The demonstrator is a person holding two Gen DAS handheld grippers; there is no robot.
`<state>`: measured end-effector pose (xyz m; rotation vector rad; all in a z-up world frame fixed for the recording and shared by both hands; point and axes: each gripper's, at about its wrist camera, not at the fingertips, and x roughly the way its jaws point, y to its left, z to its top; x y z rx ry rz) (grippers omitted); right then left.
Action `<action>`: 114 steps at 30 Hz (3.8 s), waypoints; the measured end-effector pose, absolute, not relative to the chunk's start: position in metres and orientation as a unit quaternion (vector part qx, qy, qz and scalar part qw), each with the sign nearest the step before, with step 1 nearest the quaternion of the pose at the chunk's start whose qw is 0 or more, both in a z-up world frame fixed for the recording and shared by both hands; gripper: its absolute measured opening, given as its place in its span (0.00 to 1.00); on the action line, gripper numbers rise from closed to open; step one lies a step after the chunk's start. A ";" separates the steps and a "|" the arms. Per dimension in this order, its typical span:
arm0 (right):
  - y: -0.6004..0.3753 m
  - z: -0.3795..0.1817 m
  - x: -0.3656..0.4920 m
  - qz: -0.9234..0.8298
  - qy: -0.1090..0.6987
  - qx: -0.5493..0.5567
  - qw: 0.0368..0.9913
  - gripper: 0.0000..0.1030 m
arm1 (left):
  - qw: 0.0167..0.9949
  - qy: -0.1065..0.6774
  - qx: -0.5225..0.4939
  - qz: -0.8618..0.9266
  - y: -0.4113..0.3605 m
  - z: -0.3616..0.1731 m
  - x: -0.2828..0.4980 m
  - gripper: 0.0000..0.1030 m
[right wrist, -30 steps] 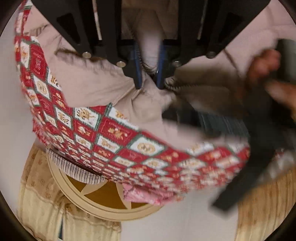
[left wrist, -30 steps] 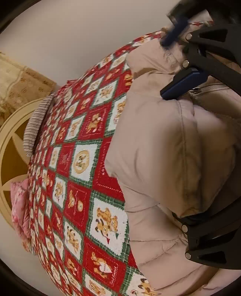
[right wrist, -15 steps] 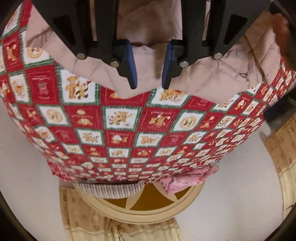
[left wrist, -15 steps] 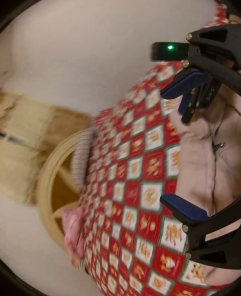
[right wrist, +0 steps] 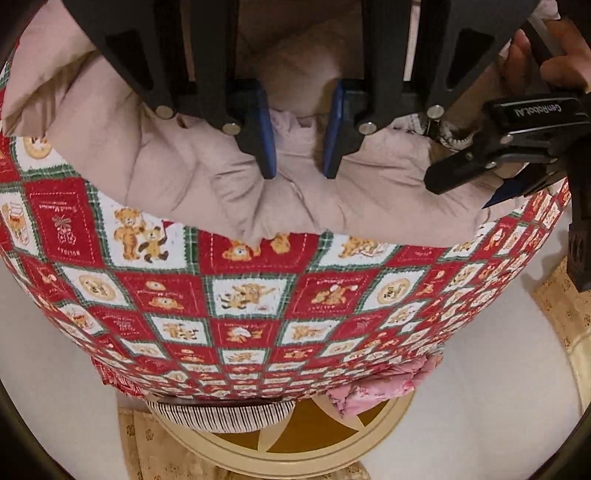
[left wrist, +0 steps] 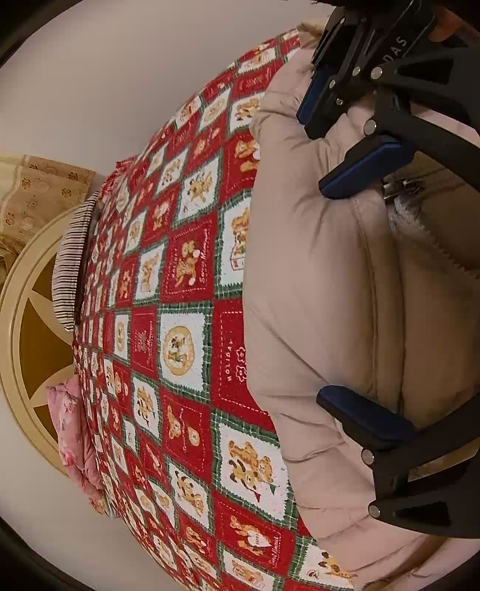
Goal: Fold large clothes
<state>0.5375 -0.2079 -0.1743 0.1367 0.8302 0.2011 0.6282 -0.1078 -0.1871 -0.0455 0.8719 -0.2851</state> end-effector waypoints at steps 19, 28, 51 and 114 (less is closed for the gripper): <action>-0.198 -0.184 0.540 0.074 0.413 0.038 0.907 0.26 | 0.891 0.443 0.044 -0.087 -0.125 -0.199 0.634 0.99; -0.198 -0.185 0.541 0.072 0.413 0.035 0.907 0.26 | 0.891 0.444 0.050 -0.083 -0.127 -0.199 0.634 0.99; -0.198 -0.187 0.543 0.070 0.414 0.033 0.907 0.26 | 0.891 0.444 0.053 -0.081 -0.128 -0.200 0.635 0.99; -0.322 -0.108 0.018 0.135 0.380 0.287 0.869 0.11 | 0.900 0.294 -0.116 -0.299 0.124 -0.068 0.097 0.10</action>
